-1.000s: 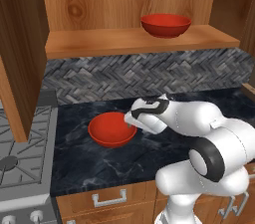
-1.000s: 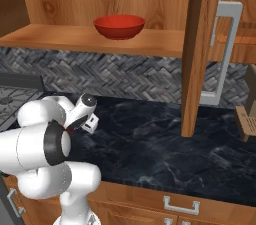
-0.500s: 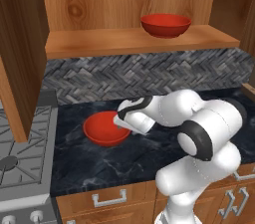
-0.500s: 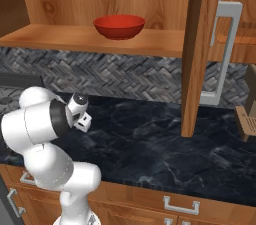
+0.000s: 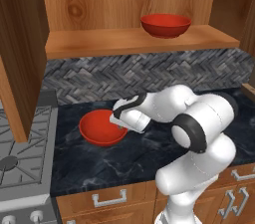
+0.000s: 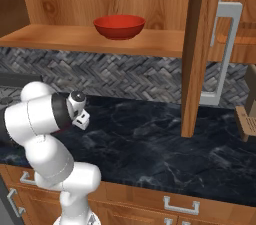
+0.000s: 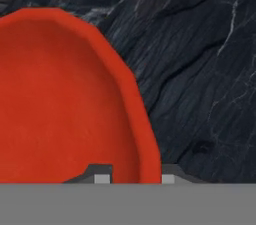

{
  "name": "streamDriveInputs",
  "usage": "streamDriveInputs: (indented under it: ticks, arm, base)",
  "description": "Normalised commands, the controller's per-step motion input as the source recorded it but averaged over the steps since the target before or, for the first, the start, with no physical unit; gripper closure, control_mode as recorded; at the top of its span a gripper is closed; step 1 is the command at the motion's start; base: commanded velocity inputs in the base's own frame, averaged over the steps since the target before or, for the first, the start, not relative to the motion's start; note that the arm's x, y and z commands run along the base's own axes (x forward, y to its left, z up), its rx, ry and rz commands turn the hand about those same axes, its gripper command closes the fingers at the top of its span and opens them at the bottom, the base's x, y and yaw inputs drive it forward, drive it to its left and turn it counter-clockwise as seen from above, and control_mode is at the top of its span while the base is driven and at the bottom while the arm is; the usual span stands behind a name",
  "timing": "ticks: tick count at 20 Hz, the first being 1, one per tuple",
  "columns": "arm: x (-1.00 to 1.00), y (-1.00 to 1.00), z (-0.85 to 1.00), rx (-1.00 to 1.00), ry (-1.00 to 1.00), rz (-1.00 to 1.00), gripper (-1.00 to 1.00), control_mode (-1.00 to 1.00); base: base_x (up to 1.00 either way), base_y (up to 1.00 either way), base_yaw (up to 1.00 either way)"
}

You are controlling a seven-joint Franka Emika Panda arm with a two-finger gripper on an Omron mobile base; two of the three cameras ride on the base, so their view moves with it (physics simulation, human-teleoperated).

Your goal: Open the cabinet. Pick the bowls from the counter and place them in the cabinet. Then close the cabinet.

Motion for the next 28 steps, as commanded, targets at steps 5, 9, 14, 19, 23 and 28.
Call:
streamDriveInputs:
  ticks: [5, 9, 14, 19, 23, 28]
  arm:
    - [-0.07, 0.00, -0.15, 0.00, 0.00, 0.00, 1.00, -1.00]
    - [-0.27, -0.09, 0.00, 0.00, 0.01, -0.03, 1.00, -1.00]
    - [-0.52, -0.35, 0.19, 0.03, -0.02, -0.09, 1.00, -1.00]
    - [-0.29, -0.41, 0.48, 0.08, -0.03, -0.15, 1.00, -1.00]
    - [-0.26, -0.52, 0.68, 0.14, 0.02, -0.20, 1.00, -1.00]
    - [-0.31, -0.40, 0.65, 0.11, 0.11, -0.22, 1.00, -1.00]
  base:
    - [0.00, 0.00, 0.00]
    - [0.00, 0.00, 0.00]
    - [0.00, 0.00, 0.00]
    - [0.00, 0.00, 0.00]
    - [0.00, 0.00, 0.00]
    - [0.00, 0.00, 0.00]
